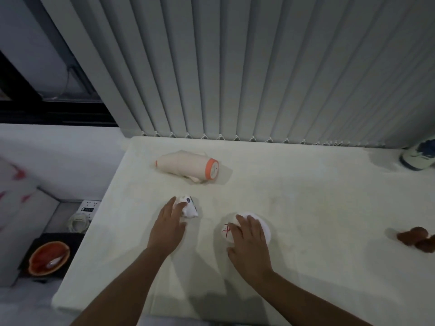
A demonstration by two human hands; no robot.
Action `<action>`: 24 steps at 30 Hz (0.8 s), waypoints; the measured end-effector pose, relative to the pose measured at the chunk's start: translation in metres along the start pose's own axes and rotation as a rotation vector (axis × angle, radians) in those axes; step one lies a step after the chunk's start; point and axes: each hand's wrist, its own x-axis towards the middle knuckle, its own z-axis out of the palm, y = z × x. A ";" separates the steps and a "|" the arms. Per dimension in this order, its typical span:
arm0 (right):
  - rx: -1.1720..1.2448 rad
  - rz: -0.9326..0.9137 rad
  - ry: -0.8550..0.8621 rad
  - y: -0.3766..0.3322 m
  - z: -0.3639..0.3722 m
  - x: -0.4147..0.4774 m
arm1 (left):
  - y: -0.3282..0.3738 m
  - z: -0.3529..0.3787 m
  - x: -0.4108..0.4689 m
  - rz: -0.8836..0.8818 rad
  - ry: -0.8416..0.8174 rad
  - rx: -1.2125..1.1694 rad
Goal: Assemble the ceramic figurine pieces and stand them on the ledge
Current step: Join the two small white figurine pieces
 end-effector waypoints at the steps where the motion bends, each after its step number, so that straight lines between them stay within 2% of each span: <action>1: -0.015 -0.003 0.004 0.002 0.000 0.001 | 0.001 0.001 0.003 0.007 -0.011 0.003; 9: -0.081 -0.087 0.060 0.009 0.005 0.002 | 0.006 -0.003 0.022 0.069 0.004 0.179; 16: -0.141 -0.119 0.058 0.016 0.003 0.007 | 0.022 -0.004 0.026 0.016 -0.008 0.155; 24: -0.148 -0.093 0.061 0.018 -0.002 0.018 | 0.029 -0.001 0.026 0.059 0.046 0.103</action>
